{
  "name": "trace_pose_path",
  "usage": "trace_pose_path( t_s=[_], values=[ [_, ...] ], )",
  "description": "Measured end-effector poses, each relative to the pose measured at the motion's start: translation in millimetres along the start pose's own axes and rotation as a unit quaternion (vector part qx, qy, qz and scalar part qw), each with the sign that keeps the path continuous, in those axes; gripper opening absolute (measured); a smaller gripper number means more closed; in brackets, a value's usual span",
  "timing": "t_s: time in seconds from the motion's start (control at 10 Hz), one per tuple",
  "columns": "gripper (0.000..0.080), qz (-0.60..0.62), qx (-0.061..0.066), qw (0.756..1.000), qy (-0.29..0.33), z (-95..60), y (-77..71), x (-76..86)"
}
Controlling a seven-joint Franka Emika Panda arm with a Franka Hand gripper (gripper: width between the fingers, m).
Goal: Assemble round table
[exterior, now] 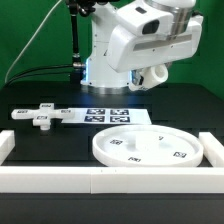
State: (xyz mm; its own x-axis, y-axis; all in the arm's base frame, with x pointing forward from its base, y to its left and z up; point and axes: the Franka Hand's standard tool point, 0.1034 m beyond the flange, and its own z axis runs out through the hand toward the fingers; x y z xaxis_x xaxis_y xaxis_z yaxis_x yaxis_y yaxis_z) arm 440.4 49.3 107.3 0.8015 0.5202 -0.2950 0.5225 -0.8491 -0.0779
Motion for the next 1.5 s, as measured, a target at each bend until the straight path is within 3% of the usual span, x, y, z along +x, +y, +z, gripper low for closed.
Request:
trace_pose_path(
  t_s=[0.1,0.2,0.3,0.4,0.6,0.7,0.8,0.9,1.0,1.3,1.5],
  values=[
    [0.0409,0.011,0.004,0.999,0.029,-0.1,2.9,2.6],
    [0.0409,0.043,0.023,0.998,0.035,-0.2,7.4,-0.6],
    [0.0409,0.062,0.031,0.997,0.039,-5.0,11.6,0.3],
    [0.0409,0.059,0.02,0.995,0.076,-10.9,17.1,7.4],
    [0.0409,0.059,0.006,0.99,0.128,-5.6,19.7,4.0],
    [0.0409,0.057,-0.007,0.983,0.174,-6.3,25.9,7.1],
    [0.0409,0.076,-0.003,0.979,0.19,-4.0,27.6,5.2],
    [0.0409,0.081,-0.006,0.973,0.216,-7.4,34.7,7.8],
    [0.0409,0.079,-0.033,0.963,0.254,-6.7,44.0,3.9],
    [0.0409,0.096,-0.015,0.965,0.244,4.7,37.1,2.2],
    [0.0409,0.09,0.005,0.966,0.242,-9.3,33.1,27.5]
  ],
)
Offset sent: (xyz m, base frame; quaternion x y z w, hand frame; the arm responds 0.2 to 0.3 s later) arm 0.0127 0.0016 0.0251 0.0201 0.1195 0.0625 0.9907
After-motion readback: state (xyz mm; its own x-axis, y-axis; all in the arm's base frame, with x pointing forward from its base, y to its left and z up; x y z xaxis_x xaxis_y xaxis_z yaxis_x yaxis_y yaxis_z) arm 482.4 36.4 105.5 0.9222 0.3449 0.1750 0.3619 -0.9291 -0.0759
